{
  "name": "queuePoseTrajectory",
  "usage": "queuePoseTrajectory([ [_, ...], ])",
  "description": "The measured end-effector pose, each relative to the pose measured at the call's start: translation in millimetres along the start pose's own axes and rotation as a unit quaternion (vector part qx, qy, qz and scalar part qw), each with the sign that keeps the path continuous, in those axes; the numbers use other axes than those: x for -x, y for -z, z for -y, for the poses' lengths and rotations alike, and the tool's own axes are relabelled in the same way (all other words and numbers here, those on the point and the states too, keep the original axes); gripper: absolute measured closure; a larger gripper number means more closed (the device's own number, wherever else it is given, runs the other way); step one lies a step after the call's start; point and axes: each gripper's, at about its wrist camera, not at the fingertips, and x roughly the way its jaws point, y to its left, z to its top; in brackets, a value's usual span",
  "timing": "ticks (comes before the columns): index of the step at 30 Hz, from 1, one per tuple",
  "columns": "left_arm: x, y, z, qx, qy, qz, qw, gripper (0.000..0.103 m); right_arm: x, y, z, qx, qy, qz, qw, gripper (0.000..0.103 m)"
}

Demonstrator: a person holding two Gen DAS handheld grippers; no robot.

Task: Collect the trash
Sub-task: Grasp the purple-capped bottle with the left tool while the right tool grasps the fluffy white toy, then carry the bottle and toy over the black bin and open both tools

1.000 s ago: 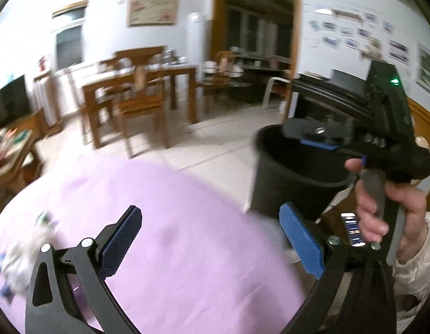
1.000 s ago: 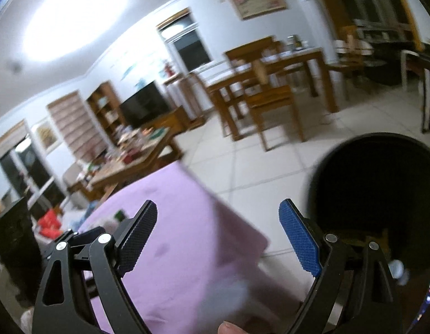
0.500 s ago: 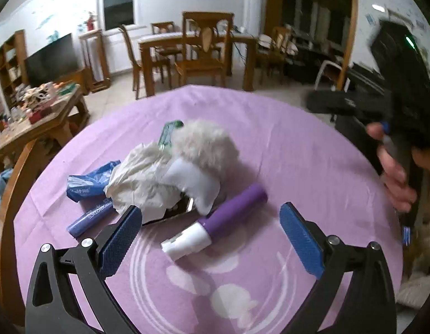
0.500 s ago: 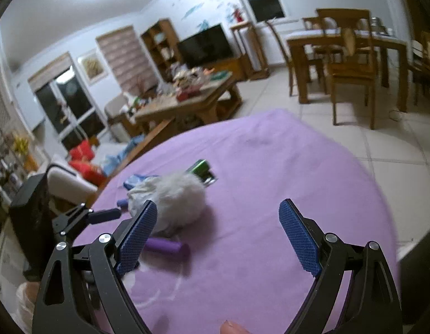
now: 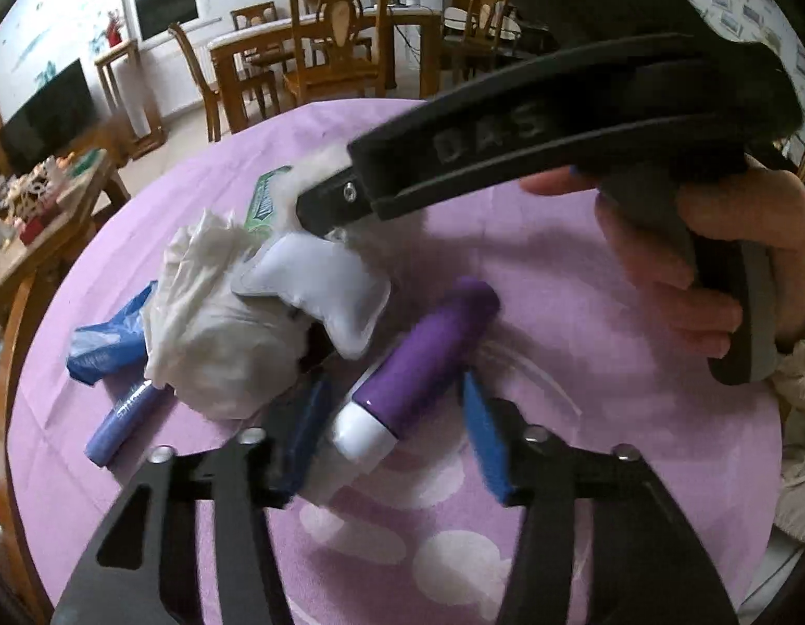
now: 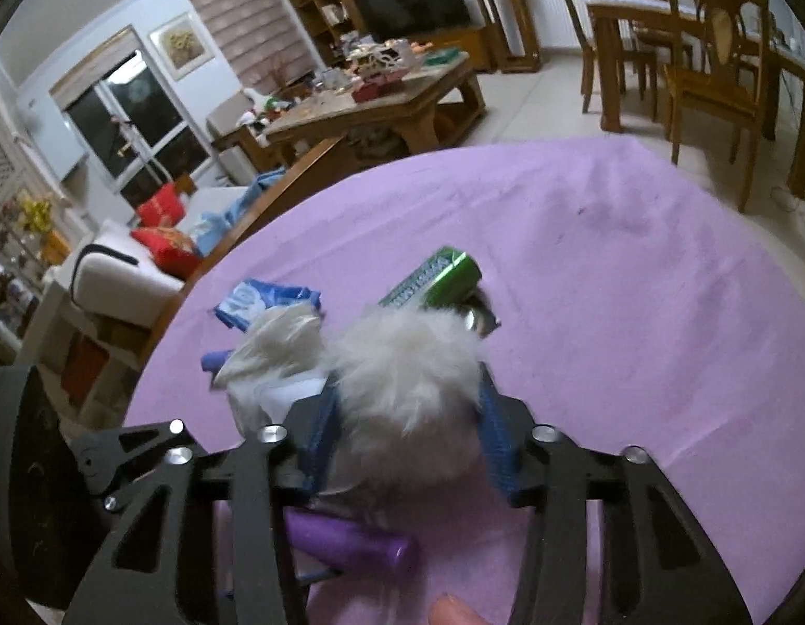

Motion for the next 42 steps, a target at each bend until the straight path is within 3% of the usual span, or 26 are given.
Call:
queuePoseTrajectory([
  [4, 4, 4, -2, 0.011, 0.005, 0.003, 0.9999, 0.071, 20, 11, 14, -0.018, -0.014, 0.028, 0.999, 0.065],
  [8, 12, 9, 7, 0.013, 0.011, 0.01, 0.9998, 0.078, 53, 19, 26, -0.039, -0.015, 0.069, 0.997, 0.067],
  [17, 40, 25, 20, 0.05, 0.029, 0.05, 0.9971, 0.078, 141, 53, 62, -0.073, -0.027, 0.148, 0.986, 0.067],
  [21, 60, 26, 21, 0.076, 0.04, 0.099, 0.9913, 0.078, 178, 71, 78, -0.076, -0.026, 0.175, 0.981, 0.067],
  [29, 73, -26, 55, 0.075, 0.047, 0.17, 0.9816, 0.078, 266, 113, 121, -0.084, 0.024, 0.254, 0.963, 0.067],
  [35, 53, -78, 96, 0.062, 0.091, 0.202, 0.9731, 0.078, 335, 155, 169, -0.118, 0.065, 0.312, 0.941, 0.067],
  [42, 8, -136, 164, 0.042, 0.166, 0.211, 0.9625, 0.078, 400, 204, 229, -0.164, 0.115, 0.357, 0.912, 0.066],
])
